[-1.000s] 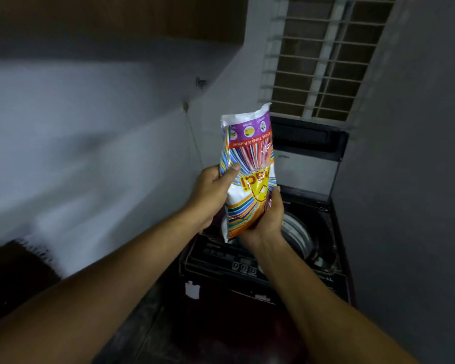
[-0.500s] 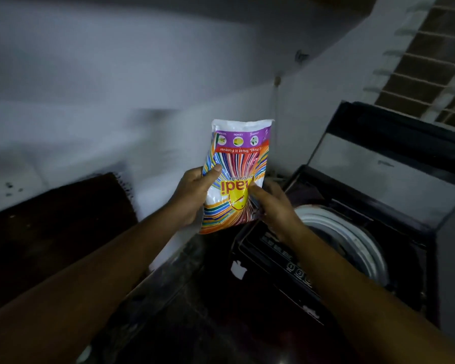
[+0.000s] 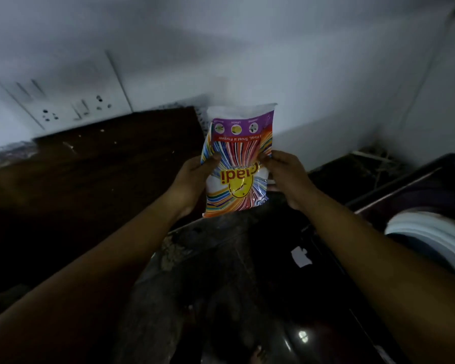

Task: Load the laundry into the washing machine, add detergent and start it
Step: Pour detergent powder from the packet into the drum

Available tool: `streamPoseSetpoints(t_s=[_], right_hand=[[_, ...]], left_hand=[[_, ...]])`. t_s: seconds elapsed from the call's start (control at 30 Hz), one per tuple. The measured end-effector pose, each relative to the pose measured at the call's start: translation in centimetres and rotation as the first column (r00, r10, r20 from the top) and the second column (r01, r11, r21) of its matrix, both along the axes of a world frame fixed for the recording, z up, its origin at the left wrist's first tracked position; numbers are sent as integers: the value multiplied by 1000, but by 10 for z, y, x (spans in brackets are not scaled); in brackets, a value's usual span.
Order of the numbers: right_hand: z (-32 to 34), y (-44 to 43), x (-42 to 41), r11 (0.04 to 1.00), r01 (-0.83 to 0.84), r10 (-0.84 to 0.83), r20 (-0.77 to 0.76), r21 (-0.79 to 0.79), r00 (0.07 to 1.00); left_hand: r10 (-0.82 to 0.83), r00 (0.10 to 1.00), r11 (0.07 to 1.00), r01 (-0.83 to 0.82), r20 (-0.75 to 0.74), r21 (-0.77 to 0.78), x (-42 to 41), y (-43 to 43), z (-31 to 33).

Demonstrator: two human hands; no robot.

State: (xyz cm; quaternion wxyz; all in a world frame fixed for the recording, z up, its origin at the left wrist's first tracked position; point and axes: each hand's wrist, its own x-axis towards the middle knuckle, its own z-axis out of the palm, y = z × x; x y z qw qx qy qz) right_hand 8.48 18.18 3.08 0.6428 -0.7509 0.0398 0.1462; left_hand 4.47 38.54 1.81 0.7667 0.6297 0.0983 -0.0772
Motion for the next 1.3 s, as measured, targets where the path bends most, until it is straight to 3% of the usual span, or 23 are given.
streamPoseSetpoints(t_s=[0.47,0.8,1.13,1.3], right_hand=[[-309,112,68,997,-69,61,-300,-18,952],[-543,152,112,986,-149,114,-331,-81,937],[-679,188,140,980,-163,118,-329,-113,937],[-697,193,155,986,-126,80,-346,-110,935]], left_hand=[[214,905,977,-195,-366,90,44,102,-325],[212,901,976,-178,-379,124,76,141,-556],[281,892,951,-207,-354,231,109,169,-692],[353,806,929,-364,-474,73,124,173,-720]])
